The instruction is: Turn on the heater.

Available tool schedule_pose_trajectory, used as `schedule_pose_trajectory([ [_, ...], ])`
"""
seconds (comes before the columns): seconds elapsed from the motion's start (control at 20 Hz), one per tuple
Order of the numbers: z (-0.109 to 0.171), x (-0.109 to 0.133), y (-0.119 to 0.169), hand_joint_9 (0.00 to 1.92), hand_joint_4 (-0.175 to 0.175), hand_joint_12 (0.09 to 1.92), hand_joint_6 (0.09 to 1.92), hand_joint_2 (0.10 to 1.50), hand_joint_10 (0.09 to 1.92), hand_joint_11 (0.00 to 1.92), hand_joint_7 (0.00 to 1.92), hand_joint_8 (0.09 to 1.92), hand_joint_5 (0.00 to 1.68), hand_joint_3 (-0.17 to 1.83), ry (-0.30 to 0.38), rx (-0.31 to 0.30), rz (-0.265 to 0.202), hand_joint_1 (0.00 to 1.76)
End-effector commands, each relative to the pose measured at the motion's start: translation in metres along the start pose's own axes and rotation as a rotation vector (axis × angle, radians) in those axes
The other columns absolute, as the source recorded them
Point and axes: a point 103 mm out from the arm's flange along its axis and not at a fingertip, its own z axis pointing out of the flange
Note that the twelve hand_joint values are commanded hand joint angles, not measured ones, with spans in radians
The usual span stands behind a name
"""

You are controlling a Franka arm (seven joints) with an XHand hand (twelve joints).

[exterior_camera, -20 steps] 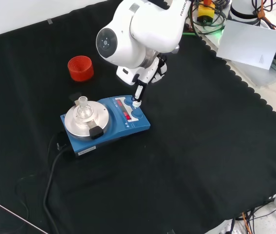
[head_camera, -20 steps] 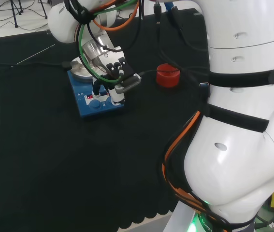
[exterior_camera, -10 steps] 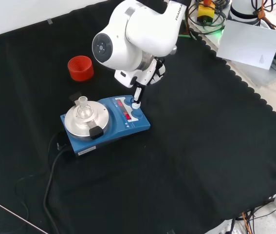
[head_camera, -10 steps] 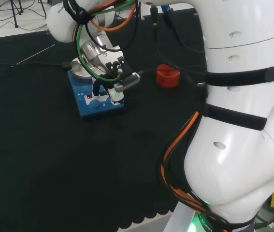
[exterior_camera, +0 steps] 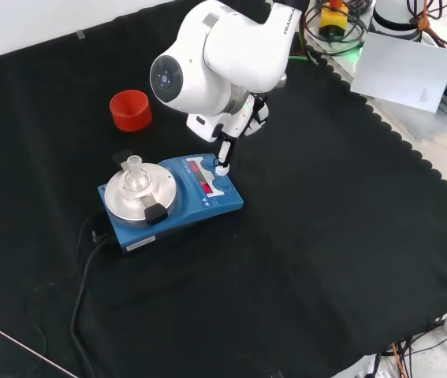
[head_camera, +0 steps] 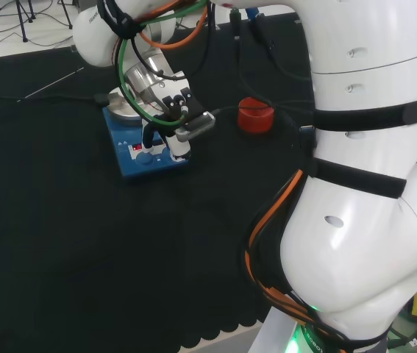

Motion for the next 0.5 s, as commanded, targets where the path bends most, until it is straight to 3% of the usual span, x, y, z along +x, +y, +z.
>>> schedule_pose_trajectory([
  [0.05,0.0019,0.0027,0.0028,1.82,0.004,1.9,0.09,0.45,1.84,1.78,1.7,1.92,0.37,1.45,-0.001,0.004,0.001,1.55],
  [0.5,0.0031,-0.0005,0.0039,1.82,0.004,1.9,0.09,0.45,1.84,1.78,1.7,1.92,0.37,1.45,0.004,0.002,-0.004,1.55],
])
